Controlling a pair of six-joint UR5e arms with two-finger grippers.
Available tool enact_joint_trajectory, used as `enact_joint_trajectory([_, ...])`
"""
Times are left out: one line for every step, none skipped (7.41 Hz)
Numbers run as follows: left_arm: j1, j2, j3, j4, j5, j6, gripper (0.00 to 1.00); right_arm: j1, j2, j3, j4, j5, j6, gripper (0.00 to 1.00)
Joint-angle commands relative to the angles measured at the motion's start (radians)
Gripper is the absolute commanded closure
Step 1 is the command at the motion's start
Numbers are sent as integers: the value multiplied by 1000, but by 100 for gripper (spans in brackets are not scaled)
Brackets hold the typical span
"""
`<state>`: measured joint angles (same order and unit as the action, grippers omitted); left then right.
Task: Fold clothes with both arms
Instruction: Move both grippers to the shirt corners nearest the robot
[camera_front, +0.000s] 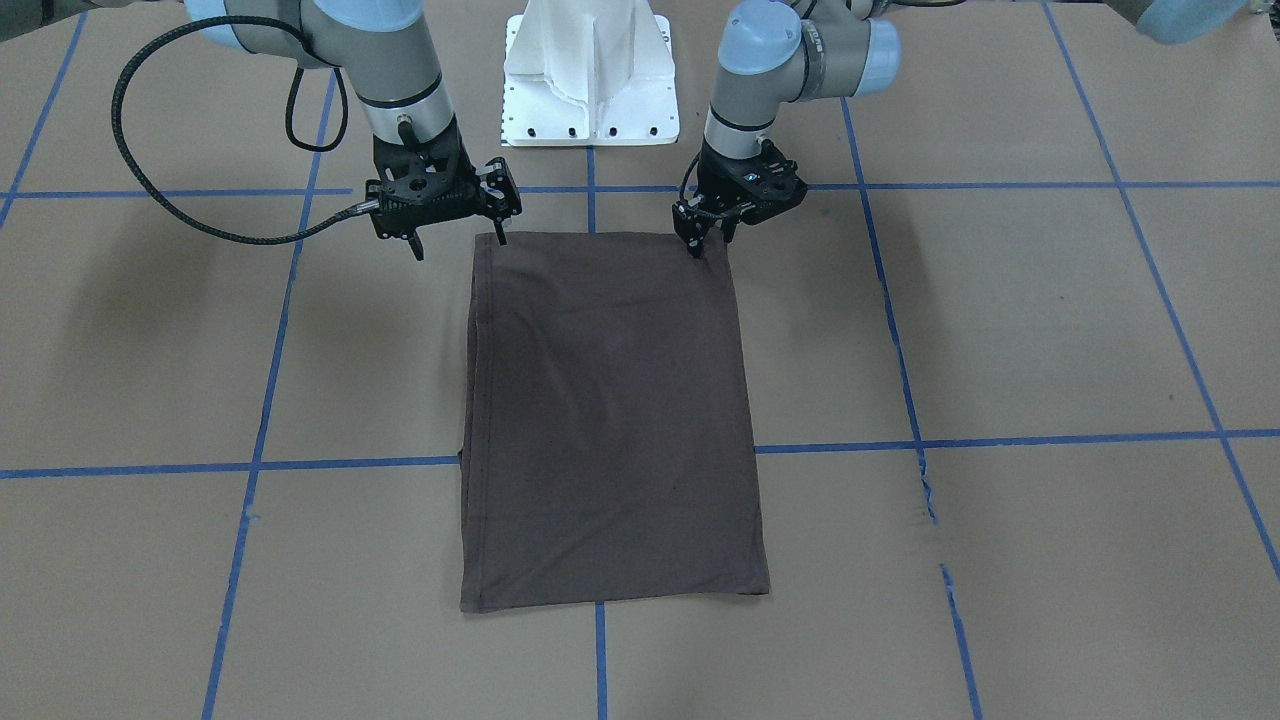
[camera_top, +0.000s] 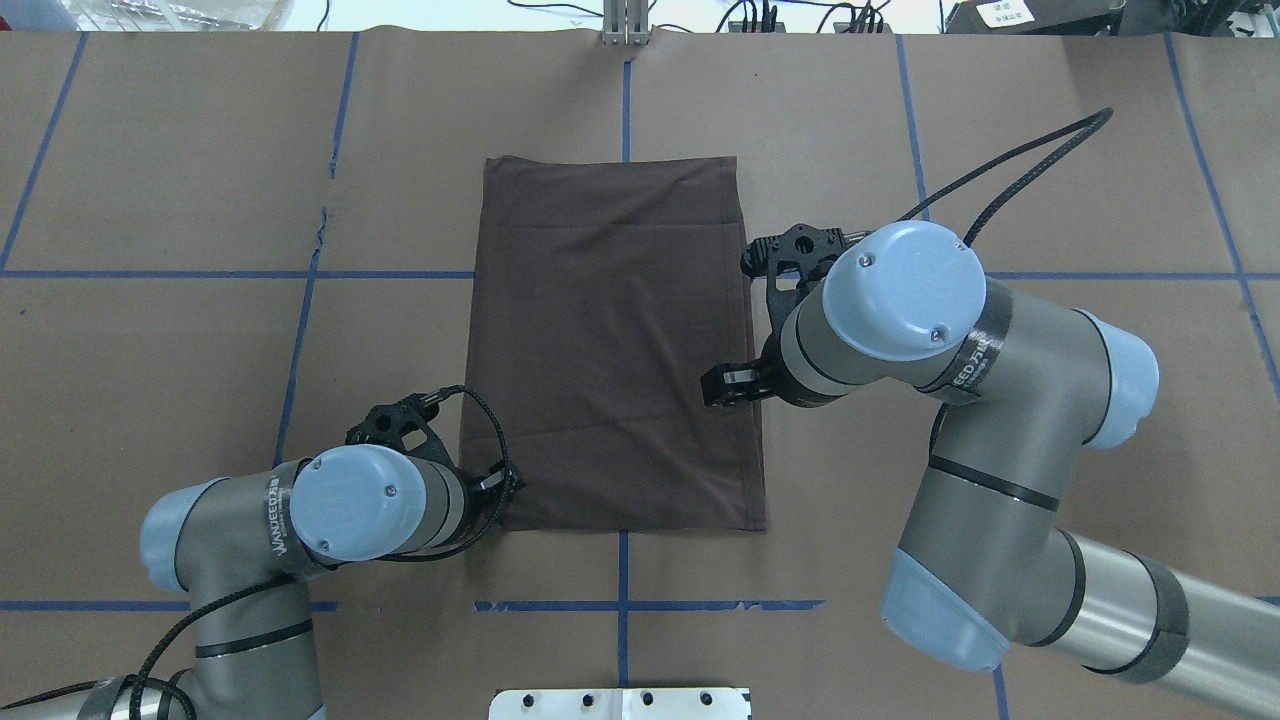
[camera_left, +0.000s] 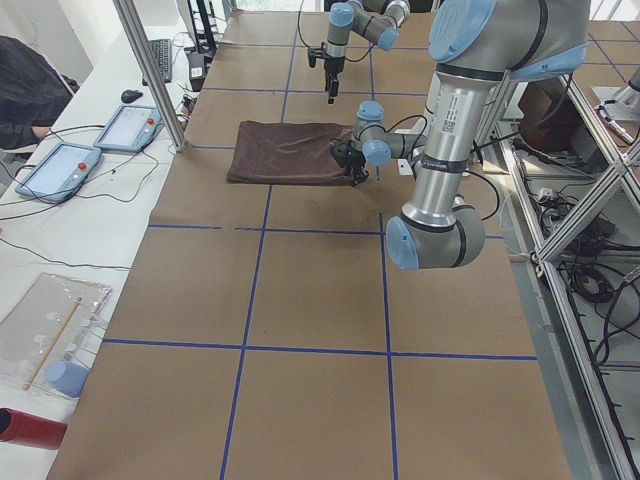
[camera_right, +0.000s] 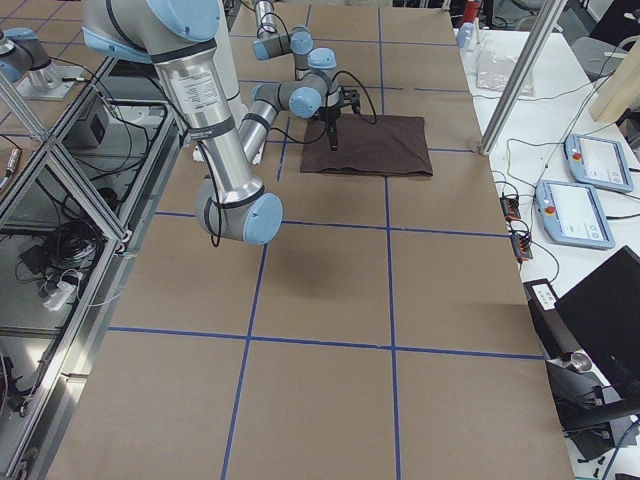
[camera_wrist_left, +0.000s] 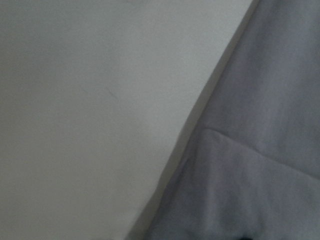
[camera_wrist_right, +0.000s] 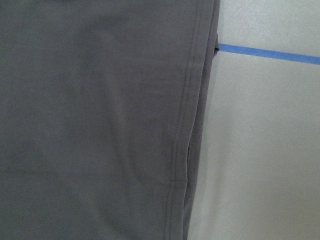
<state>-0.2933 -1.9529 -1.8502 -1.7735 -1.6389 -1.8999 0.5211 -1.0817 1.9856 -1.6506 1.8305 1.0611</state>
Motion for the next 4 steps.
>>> enact_joint_trajectory([0,-1,-3,0,-1,7,100,2,-1,4,0,15,3,0])
enact_joint_trajectory([-3,0,-12,0,-1,10,100,2,-1,4,0,15,3,0])
enact_joint_trajectory([-3,0,-26,14,-4,12,100,0,-3,4,0,15,11,0])
enact_joint_trajectory([-3,-1,-65,43,-9,63,100,-3,-6,3,2,15,69,0])
